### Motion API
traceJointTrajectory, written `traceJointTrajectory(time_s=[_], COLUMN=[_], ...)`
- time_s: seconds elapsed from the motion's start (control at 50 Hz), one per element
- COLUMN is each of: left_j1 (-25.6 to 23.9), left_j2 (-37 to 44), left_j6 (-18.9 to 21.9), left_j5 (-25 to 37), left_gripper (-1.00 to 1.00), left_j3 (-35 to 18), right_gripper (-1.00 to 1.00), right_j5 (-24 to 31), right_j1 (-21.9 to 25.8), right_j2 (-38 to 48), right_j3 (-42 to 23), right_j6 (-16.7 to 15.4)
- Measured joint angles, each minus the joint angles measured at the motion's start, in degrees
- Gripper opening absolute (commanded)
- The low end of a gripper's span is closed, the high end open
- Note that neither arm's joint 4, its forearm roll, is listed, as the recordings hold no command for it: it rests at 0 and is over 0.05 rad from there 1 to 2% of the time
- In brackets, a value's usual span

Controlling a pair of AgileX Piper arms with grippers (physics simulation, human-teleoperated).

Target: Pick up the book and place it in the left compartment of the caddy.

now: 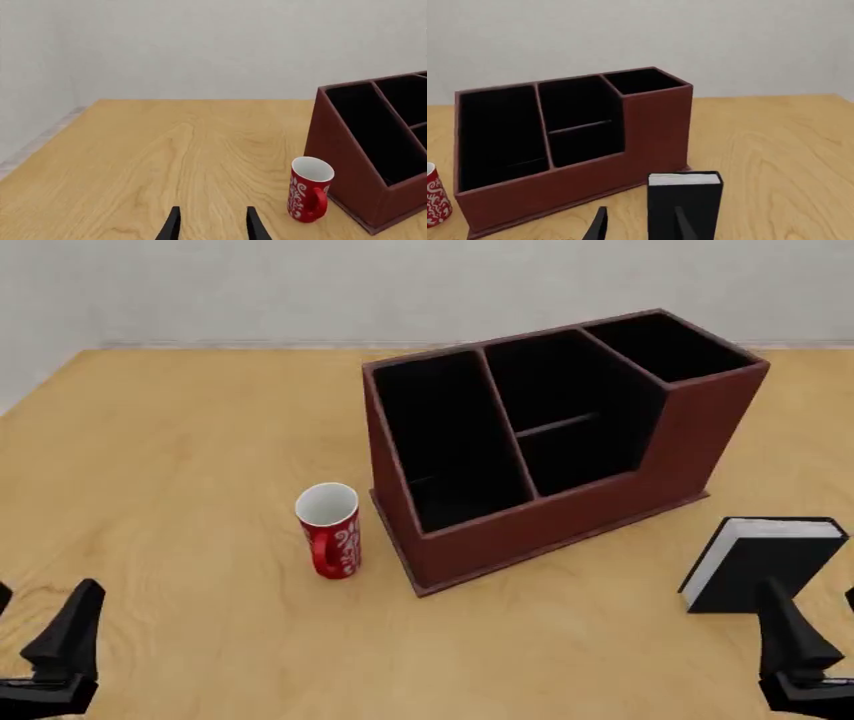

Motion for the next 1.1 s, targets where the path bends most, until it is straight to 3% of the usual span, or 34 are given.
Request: traceJointTrajectory(time_s=[0.72,0.92,1.1], left_j1=[0.3,0.2,-0.1], left_j2=[-1.5,-1.5,-1.6], left_j6=[1.6,2.1,2.3], left_j5=[-2.6,-3.2,-3.9], left_gripper=[1.0,1.0,1.0], left_j3=[0.6,0.7,0.9], right_gripper=[1.0,1.0,1.0], right_j5=[-0.2,3.5,11.2], right_j1=[0.2,1.0,3.6], right_j2=[-1.5,-1.5,-1.6], right_j3=[-0.1,-4.9,-11.3], right_j6=[-4.9,-9.4,-15.2])
